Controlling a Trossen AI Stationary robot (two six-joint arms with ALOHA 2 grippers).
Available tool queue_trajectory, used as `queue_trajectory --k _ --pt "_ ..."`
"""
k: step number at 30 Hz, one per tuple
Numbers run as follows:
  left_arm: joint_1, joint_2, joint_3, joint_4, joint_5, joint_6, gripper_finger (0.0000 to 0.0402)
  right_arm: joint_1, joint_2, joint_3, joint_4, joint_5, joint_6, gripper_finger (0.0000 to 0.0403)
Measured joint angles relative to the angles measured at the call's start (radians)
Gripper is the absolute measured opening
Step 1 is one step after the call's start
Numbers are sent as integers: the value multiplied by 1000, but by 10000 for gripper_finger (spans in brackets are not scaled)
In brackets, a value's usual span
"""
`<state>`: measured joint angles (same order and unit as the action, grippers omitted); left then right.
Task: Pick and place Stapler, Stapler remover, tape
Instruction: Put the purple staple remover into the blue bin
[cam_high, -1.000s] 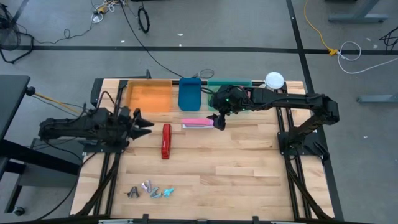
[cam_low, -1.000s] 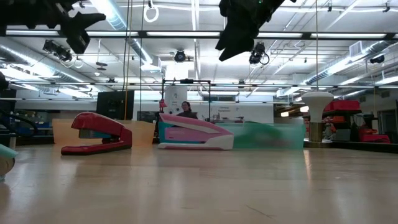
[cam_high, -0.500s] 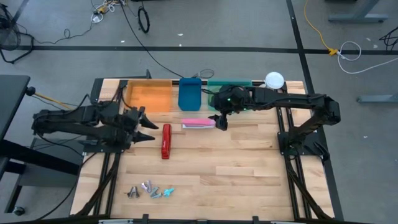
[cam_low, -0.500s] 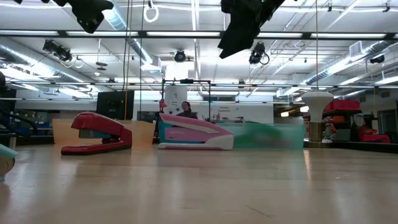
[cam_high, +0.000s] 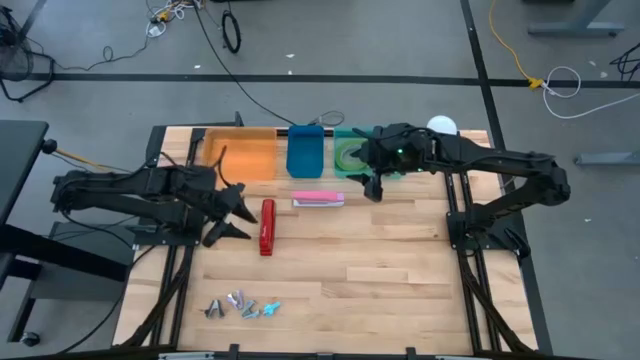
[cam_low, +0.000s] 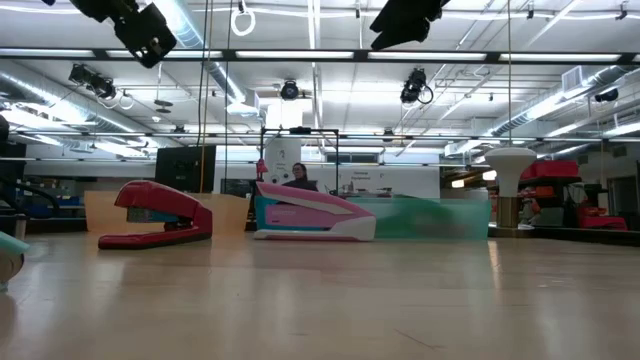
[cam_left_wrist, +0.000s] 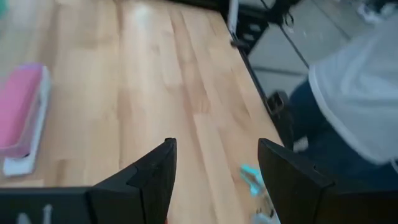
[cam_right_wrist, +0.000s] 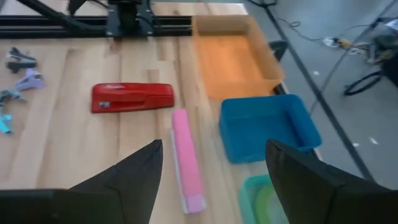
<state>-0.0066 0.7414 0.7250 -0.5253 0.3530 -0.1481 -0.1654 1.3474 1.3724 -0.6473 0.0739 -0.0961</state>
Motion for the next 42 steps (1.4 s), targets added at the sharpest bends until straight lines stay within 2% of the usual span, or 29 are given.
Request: queue_trajectory --k 4,10,23,31,35,42 --pt "-41 52 0 -5 10 65 227 0 -9 0 -11 39 -2 282" --pt "-137 118 0 -4 6 159 227 0 -9 0 -34 42 -1 282" --pt "-359 218 0 -13 -98 188 227 0 -9 0 -63 44 1 282" --pt "-515 264 0 -36 -112 92 227 0 -9 0 -64 76 6 282" --pt "-589 294 0 -36 -156 76 227 0 -9 0 -64 76 6 282" --pt "-652 380 0 -9 -174 -2 227 0 -9 0 -64 76 8 282"
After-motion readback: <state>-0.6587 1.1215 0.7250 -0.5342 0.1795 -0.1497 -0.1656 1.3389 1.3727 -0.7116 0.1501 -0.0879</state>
